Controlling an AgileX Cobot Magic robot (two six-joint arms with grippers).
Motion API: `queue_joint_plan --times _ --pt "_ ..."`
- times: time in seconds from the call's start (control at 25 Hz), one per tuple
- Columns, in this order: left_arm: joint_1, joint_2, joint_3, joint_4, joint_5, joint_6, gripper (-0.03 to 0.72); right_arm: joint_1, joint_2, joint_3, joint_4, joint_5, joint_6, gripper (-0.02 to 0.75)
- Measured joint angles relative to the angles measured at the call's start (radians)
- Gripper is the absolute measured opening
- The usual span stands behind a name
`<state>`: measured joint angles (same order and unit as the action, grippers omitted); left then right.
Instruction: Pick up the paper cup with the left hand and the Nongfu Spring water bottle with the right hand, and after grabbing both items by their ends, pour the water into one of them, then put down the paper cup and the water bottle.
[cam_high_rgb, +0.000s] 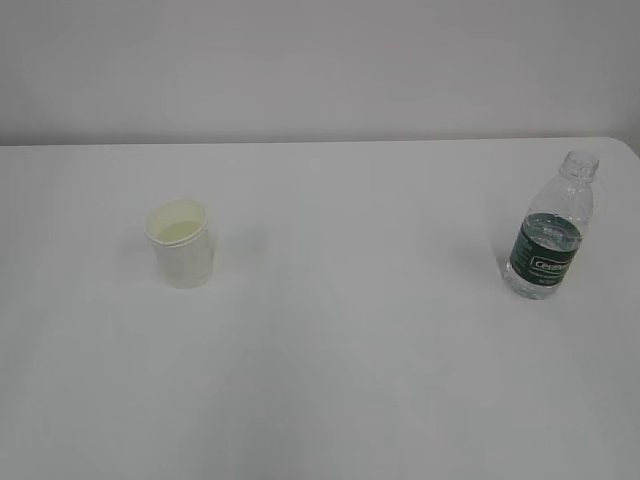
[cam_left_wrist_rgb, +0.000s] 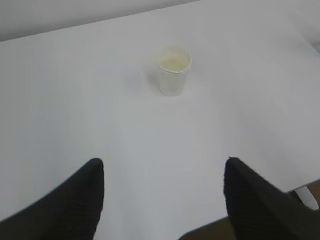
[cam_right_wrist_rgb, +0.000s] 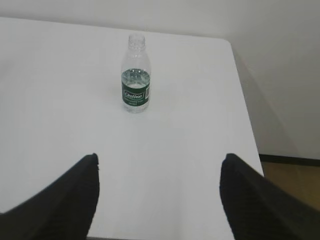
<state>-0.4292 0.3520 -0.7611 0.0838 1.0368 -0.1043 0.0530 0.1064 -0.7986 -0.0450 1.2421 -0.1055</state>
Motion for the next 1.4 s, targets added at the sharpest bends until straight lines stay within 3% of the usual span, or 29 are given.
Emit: queue_joint_plan --times 0.36,1.4 --pt "0.0 -0.059 0.0 -0.018 0.031 0.0 0.515 0.0 -0.058 0.0 0.015 0.03 0.105 0.573" --pt "0.0 -0.346 0.036 -0.084 0.18 0.002 0.482 0.0 -0.127 -0.003 -0.024 0.039 0.105 0.573"
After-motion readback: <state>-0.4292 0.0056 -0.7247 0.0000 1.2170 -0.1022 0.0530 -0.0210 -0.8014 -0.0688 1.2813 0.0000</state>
